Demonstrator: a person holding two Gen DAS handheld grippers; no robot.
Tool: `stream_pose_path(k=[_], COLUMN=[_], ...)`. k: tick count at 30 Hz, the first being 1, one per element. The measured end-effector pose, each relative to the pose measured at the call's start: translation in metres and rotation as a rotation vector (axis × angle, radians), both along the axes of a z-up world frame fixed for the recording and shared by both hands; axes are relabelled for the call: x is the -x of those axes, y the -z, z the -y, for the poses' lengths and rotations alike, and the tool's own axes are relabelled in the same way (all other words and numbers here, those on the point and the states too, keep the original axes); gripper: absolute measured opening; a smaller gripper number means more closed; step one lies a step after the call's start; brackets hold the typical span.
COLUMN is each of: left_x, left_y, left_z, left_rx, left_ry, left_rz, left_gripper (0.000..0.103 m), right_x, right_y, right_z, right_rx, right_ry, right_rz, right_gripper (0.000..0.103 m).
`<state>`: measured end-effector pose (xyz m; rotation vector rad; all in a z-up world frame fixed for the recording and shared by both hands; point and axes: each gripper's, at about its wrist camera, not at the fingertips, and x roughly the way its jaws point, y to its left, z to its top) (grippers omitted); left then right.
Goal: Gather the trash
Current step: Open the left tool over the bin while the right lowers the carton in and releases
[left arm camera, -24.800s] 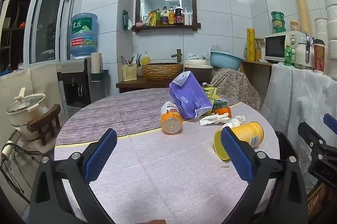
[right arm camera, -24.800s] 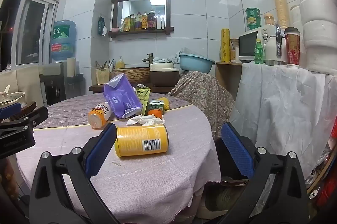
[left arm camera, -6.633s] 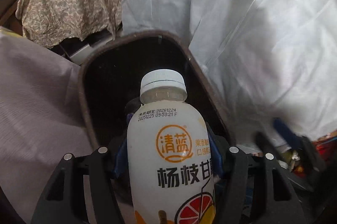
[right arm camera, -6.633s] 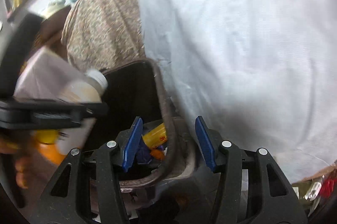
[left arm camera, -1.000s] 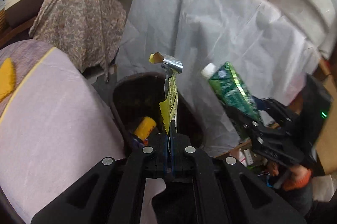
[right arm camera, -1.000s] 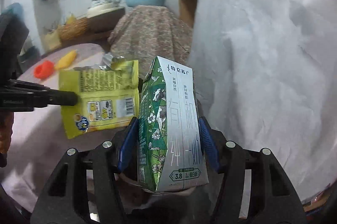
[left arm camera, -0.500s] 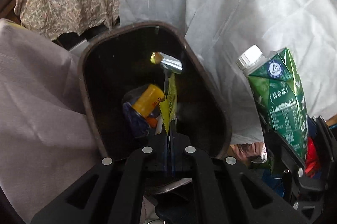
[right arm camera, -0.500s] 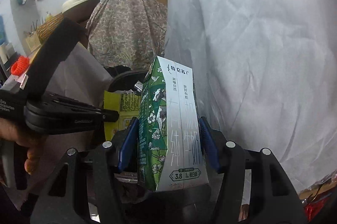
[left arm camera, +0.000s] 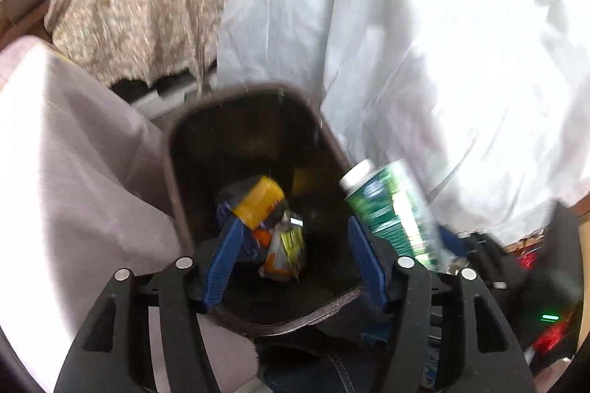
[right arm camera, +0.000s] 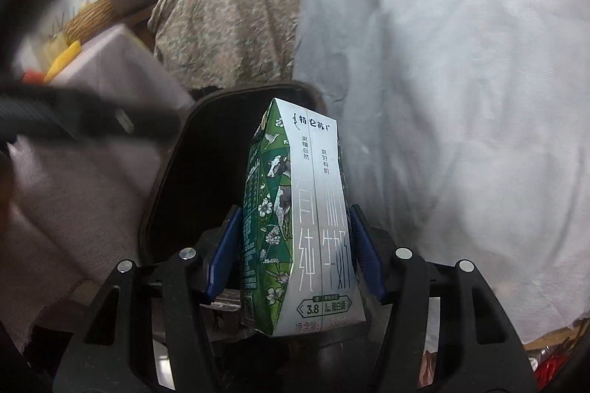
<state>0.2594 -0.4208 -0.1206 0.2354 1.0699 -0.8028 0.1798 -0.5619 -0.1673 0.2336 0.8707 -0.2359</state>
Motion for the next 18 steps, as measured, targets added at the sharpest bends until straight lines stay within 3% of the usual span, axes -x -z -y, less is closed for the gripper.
stream_pose_path(k=[9,13,18], left_x=[0.021,0.027,0.027], left_y=[-0.052,-0.061,-0.066], left_z=[-0.059,-0.081,-0.116], left_rx=[0.113,0.093,0.085], left_ry=[-0.005,-0.013,-0.046], left_rz=[0.091,0.175,0.205], left_gripper=[0.072,0.074,0.074], right_x=[-0.06,-0.089,-0.105], right_y=[0.039,0.064,0.08], right_z=[-0.034,-0.047,-0.06], right_rx=[0.014,0.037,0.089], right_ry=[-0.126,-0.169,-0.199], right_rz=[-0.14,-0.236,-0.313], right_gripper=[0.058,0.058,0.059])
